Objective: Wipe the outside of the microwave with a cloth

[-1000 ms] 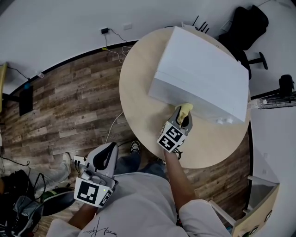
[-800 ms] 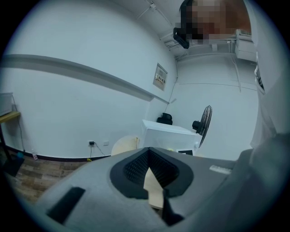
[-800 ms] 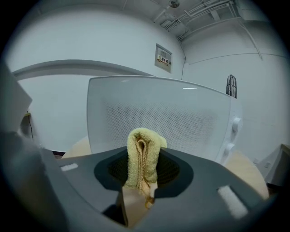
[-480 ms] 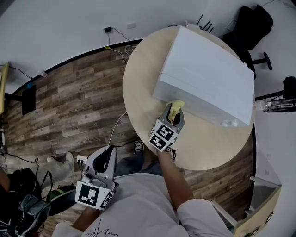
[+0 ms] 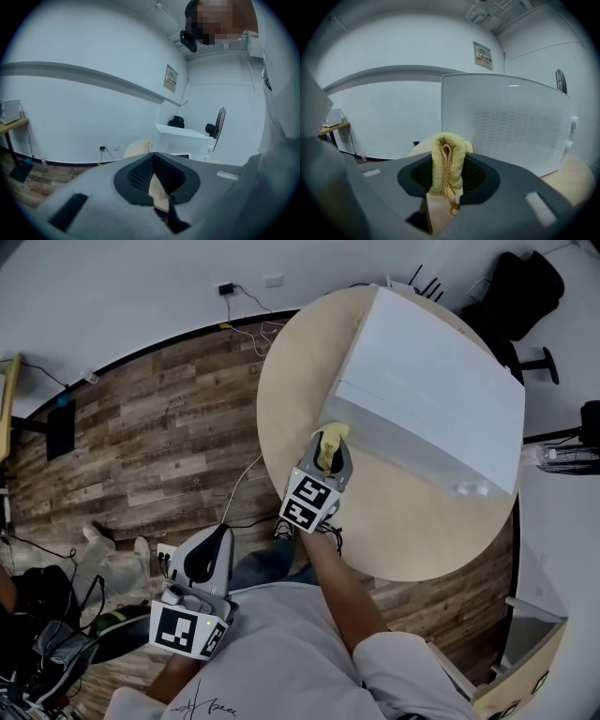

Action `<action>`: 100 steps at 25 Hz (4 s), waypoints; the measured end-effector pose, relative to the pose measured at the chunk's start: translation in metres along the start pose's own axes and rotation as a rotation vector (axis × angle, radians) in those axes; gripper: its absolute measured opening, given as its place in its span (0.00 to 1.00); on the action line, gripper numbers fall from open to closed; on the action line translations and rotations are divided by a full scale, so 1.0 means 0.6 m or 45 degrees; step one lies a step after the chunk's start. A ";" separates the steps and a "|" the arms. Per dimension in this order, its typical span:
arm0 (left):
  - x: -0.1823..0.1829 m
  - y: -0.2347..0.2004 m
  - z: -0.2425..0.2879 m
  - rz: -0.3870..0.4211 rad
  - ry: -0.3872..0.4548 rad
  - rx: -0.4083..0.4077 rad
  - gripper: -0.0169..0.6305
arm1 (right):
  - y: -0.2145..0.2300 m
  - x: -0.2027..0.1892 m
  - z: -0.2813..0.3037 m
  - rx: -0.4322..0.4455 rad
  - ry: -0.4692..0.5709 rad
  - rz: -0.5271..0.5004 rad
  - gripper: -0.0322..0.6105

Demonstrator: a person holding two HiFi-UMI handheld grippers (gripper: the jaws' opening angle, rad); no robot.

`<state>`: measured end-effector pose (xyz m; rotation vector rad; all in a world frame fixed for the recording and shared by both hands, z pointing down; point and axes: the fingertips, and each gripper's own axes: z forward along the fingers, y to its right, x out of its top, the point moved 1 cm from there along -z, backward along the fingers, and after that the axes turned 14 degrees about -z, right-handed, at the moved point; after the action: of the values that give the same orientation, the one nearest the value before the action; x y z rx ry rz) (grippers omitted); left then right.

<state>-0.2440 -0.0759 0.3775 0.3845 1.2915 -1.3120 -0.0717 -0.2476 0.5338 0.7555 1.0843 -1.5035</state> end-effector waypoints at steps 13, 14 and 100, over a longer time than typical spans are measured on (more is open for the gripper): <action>0.002 0.007 0.002 0.005 0.002 -0.008 0.03 | -0.051 0.009 -0.011 0.202 0.033 -0.055 0.26; 0.002 0.012 0.004 0.006 0.001 -0.017 0.03 | -0.047 0.009 -0.015 0.206 0.037 -0.059 0.26; -0.076 0.215 0.068 0.097 -0.106 -0.133 0.03 | 0.356 -0.232 -0.047 -0.185 -0.259 0.200 0.26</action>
<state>-0.1040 -0.0473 0.3737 0.3002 1.2576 -1.1795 0.1633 -0.1675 0.5978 0.5604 0.9468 -1.3218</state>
